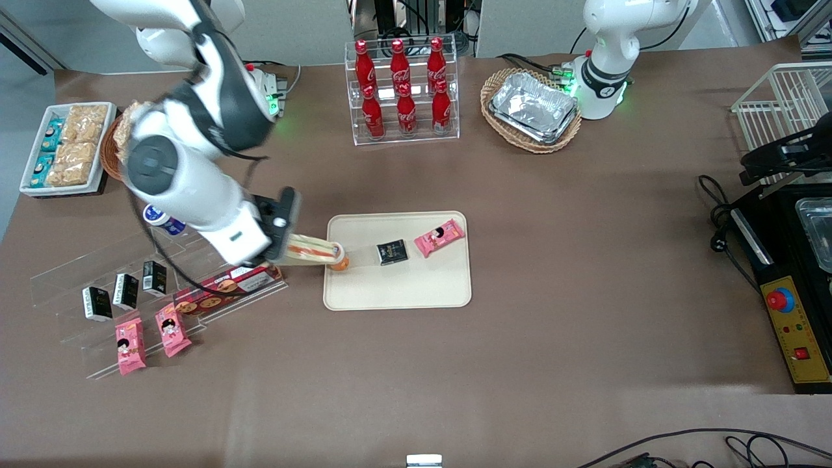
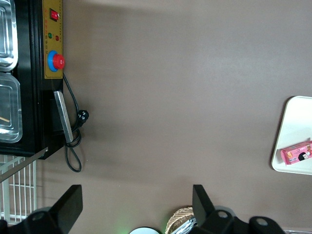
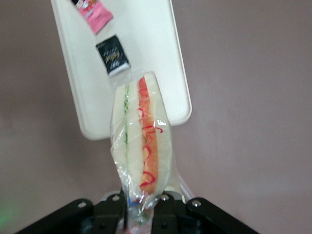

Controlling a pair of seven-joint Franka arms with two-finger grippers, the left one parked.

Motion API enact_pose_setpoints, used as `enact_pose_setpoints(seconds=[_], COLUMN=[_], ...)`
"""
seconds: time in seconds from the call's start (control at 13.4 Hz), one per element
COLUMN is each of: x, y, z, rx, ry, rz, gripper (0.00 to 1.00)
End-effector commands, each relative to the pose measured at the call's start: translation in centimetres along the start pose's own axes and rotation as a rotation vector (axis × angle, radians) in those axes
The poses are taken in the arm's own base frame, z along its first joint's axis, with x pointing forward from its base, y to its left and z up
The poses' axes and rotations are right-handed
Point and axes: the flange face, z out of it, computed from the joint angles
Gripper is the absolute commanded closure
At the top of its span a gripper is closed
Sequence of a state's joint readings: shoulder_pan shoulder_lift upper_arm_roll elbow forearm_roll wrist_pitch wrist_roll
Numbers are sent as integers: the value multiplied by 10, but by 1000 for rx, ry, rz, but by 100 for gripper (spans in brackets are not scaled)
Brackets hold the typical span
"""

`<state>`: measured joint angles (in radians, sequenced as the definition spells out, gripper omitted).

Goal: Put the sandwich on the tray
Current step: 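Lower the sandwich onto the tray beside the black packet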

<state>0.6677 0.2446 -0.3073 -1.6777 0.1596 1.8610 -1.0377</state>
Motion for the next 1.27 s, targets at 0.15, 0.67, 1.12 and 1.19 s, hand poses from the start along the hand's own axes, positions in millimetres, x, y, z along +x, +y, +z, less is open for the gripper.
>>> enact_pose_setpoints(seconds=[0.15, 0.67, 1.12, 1.19], x=[114, 159, 174, 177], y=[4, -5, -27, -34], z=[85, 176, 186, 189], rx=[-70, -110, -94, -87], ry=[59, 119, 106, 101], rz=[35, -14, -37, -47], gripper=[100, 100, 96, 93])
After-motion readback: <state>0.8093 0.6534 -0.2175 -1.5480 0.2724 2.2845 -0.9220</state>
